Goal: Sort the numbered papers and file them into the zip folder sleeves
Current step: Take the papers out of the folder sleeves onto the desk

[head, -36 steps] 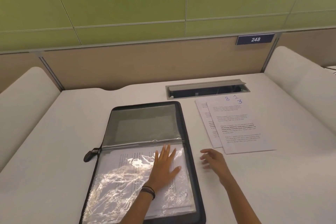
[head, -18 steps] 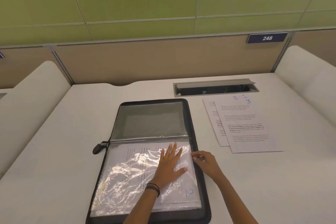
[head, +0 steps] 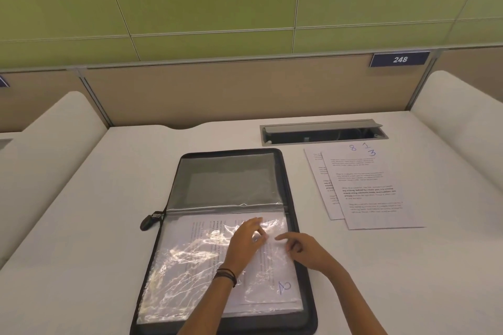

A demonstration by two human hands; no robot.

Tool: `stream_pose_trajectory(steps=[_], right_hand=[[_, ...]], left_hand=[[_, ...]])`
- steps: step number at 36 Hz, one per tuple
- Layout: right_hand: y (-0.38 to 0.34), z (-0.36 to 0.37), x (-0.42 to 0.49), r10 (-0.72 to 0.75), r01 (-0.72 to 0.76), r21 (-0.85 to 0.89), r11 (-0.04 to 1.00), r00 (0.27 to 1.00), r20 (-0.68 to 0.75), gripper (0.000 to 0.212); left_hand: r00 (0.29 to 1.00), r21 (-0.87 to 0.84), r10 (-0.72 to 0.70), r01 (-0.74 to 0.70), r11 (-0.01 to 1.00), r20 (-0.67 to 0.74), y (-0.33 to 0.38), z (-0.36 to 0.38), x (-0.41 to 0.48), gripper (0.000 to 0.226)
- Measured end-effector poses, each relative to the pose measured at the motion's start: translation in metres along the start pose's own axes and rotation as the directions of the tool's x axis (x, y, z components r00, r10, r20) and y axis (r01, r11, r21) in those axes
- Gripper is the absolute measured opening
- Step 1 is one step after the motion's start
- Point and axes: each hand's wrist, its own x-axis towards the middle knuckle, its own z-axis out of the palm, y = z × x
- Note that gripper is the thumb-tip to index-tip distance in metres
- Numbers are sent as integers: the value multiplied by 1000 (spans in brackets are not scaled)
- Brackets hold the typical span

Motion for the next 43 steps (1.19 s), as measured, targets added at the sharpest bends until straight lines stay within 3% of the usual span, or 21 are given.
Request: stream_pose_trajectory(steps=[3,6,9,13,17,22,27,33,37,40,43], right_hand=[[-7,-4,-6,58,-61,34,998,994,89,31],[-20,-12,-14,84,-116,179,977,981,177,19],[-34,-21,-22,71,-164,304,938,953,294,31],[-39,-26,-25,11,-105,265,959,942,334,43],[-47,-26,-25,-37,-8,237,972,982,186,34],[-58,-30,-19,-43,28,321,947,998,40,19],[-71,-38,-12,-14,53,434,899,996,-93,13],[-80,-50,4,-9,134,521,843,972,-236,15],[-86,-60,14,6,169,578,798,958,-288,17],[-90,-66,20,-13,177,586,791,962,-273,22],[-89,-74,27,-44,205,599,774,961,-272,31]], left_hand=[[998,-41,-56,55,998,-21,5,-7,2,12],[997,-92,-67,64,994,-29,8,-13,3,12],[996,-155,-80,73,985,-42,12,-17,4,10],[998,-214,-70,69,974,4,18,-23,7,8],[997,-192,-30,43,981,70,26,-33,7,10],[998,-190,53,-47,981,29,61,-57,4,12],[987,-385,161,-139,912,24,110,-92,-7,16],[927,-637,306,-103,764,217,148,-122,-25,21],[829,-496,333,-79,865,450,138,-124,-17,25],[795,-184,190,-100,978,576,112,-119,-7,33],[792,61,-8,-36,997,610,80,-114,0,43]])
